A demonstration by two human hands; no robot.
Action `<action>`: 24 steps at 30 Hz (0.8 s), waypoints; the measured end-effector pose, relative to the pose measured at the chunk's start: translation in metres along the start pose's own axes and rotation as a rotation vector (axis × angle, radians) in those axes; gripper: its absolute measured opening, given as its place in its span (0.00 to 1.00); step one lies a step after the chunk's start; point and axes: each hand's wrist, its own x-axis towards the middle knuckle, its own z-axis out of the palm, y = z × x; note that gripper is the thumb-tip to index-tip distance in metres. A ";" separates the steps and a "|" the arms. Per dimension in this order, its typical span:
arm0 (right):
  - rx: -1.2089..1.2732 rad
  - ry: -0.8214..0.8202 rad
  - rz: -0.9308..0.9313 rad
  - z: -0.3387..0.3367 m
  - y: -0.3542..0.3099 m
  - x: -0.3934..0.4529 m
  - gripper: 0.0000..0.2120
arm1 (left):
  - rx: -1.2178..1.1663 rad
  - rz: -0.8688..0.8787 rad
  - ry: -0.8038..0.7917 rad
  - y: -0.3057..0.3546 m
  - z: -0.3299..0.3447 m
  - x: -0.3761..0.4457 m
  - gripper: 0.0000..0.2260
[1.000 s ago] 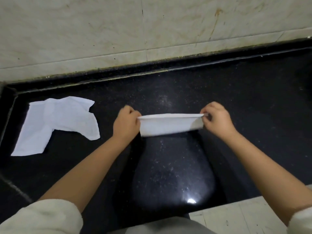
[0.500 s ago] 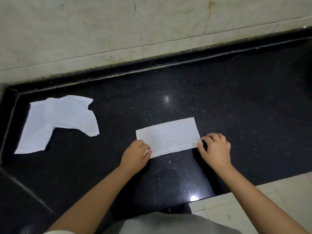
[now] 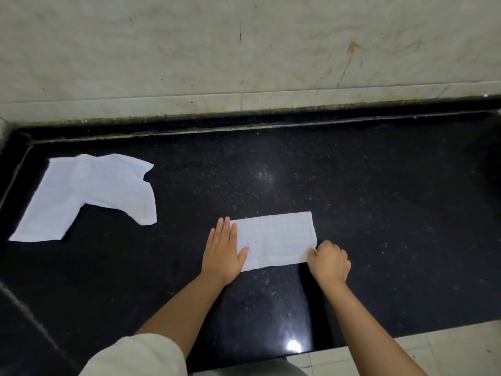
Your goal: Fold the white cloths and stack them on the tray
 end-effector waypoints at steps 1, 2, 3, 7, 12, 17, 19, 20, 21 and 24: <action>0.051 0.024 -0.019 -0.003 -0.002 -0.001 0.10 | -0.006 0.003 -0.002 0.000 0.000 0.001 0.30; 0.139 0.048 -0.052 -0.007 -0.006 -0.003 0.08 | -0.017 0.002 -0.009 -0.001 0.000 0.001 0.30; 0.254 0.062 -0.100 -0.011 -0.011 -0.006 0.07 | -0.033 0.000 -0.007 -0.001 -0.001 0.001 0.29; 0.540 0.065 -0.368 -0.024 -0.051 -0.032 0.12 | -0.183 0.028 0.140 -0.014 -0.009 -0.009 0.27; 0.385 0.117 -0.790 0.012 -0.097 -0.070 0.08 | -0.220 -0.066 0.233 -0.076 -0.005 -0.050 0.27; 0.012 -0.010 -0.863 0.062 -0.097 -0.085 0.13 | -0.249 -0.153 0.280 -0.124 0.018 -0.092 0.24; 0.018 -0.021 -0.860 0.064 -0.093 -0.083 0.13 | -0.278 -0.146 0.295 -0.129 0.024 -0.102 0.23; 0.022 -0.045 -0.877 0.063 -0.092 -0.082 0.12 | -0.287 -0.134 0.302 -0.129 0.025 -0.104 0.23; 0.026 -0.069 -0.895 0.063 -0.091 -0.080 0.11 | -0.293 -0.119 0.314 -0.127 0.026 -0.105 0.22; 0.094 -0.166 -0.797 0.054 -0.097 -0.075 0.05 | -0.309 -0.065 0.338 -0.117 0.022 -0.103 0.21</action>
